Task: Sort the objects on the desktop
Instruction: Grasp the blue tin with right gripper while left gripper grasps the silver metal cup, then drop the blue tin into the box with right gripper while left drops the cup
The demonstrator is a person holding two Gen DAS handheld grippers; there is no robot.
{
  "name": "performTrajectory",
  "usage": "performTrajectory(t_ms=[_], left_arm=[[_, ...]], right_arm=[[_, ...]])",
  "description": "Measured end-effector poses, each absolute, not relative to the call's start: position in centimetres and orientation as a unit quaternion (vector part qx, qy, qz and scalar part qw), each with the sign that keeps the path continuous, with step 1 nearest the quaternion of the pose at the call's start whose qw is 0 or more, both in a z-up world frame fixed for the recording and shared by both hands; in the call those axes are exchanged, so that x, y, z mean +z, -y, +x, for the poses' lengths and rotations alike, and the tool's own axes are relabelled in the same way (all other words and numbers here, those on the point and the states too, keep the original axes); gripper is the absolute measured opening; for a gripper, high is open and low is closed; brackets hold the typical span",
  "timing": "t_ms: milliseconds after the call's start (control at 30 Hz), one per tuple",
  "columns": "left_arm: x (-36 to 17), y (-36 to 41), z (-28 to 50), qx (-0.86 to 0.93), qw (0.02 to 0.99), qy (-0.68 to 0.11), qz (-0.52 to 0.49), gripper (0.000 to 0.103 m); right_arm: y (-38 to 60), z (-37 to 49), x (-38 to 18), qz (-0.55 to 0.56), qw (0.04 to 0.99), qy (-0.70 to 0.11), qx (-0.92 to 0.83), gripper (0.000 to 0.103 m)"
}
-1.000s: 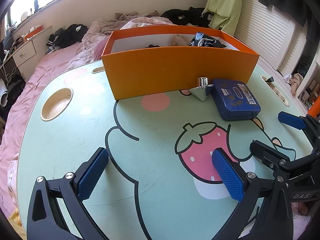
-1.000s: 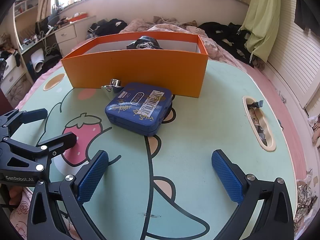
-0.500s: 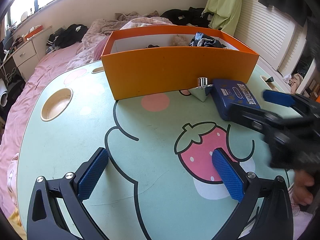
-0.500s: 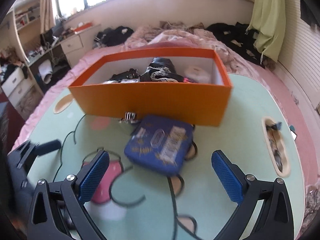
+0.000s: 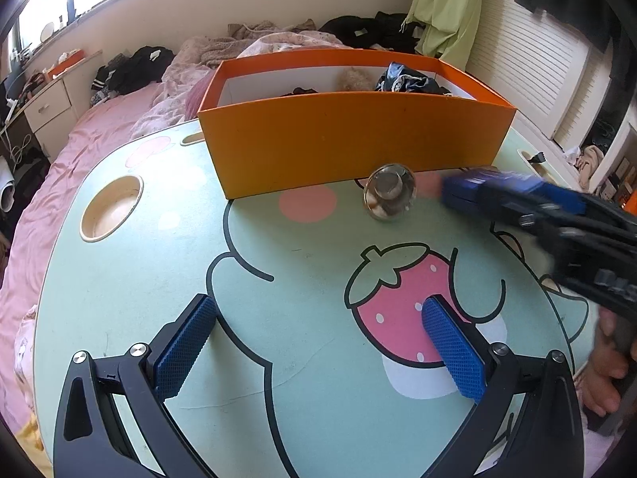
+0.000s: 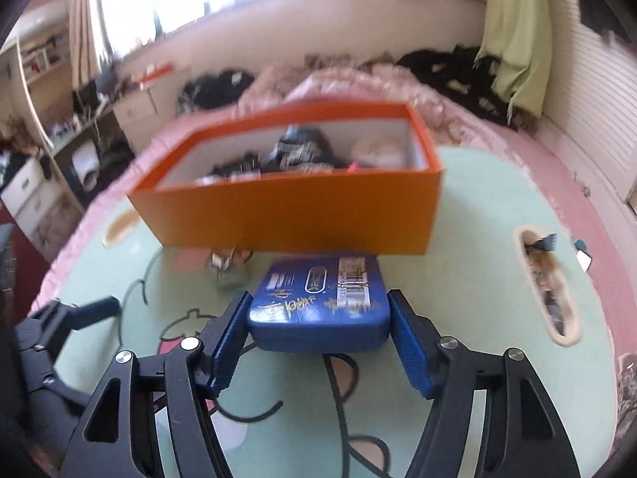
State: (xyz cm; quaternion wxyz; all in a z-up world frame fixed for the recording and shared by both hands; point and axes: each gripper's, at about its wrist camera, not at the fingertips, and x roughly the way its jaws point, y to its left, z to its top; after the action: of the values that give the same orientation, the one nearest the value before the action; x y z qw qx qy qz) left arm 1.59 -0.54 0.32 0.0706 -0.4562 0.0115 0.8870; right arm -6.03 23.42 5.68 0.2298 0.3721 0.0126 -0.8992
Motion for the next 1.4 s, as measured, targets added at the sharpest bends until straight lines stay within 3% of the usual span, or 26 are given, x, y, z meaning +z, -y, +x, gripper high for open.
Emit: performTrajectory(t_ms=[333, 533, 567, 600, 833, 1133, 1167, 1267, 1400], left_arm=[[2.2, -3.3, -1.8, 0.89, 0.099, -0.028, -0.444, 0.102], [2.2, -5.7, -3.2, 0.889, 0.123, -0.055, -0.438, 0.065], [2.0, -5.8, -3.5, 0.887, 0.129, -0.051, -0.44, 0.043], [1.7, -5.8, -3.8, 0.884, 0.135, -0.045, -0.445, 0.029], [4.0, -3.2, -2.4, 0.897, 0.162, 0.004, -0.411, 0.029], [10.8, 0.6, -5.4, 0.925, 0.138, 0.046, -0.351, 0.03], [10.7, 0.8, -6.2, 0.924, 0.134, 0.049, -0.355, 0.033], [9.3, 1.7, -9.0, 0.911, 0.108, 0.063, -0.392, 0.06], [7.3, 1.9, -9.7, 0.896, 0.106, 0.064, -0.425, 0.061]], right_arm=[[-27.2, -4.5, 6.7, 0.346, 0.191, 0.032, -0.918, 0.067], [-27.7, -4.6, 6.7, 0.345, 0.194, 0.035, -0.918, 0.067], [-27.7, -4.6, 6.7, 0.345, 0.195, 0.035, -0.918, 0.067], [-27.8, -4.6, 6.6, 0.346, 0.195, 0.036, -0.917, 0.067], [-28.3, -4.6, 8.0, 0.332, 0.234, 0.071, -0.911, 0.067], [-25.6, -8.2, 14.7, 0.246, 0.291, 0.09, -0.92, 0.067], [-25.1, -9.0, 14.7, 0.246, 0.291, 0.084, -0.921, 0.067], [-22.4, -12.1, 13.2, 0.296, 0.276, 0.042, -0.913, 0.067], [-21.2, -12.9, 10.8, 0.348, 0.236, 0.013, -0.907, 0.071]])
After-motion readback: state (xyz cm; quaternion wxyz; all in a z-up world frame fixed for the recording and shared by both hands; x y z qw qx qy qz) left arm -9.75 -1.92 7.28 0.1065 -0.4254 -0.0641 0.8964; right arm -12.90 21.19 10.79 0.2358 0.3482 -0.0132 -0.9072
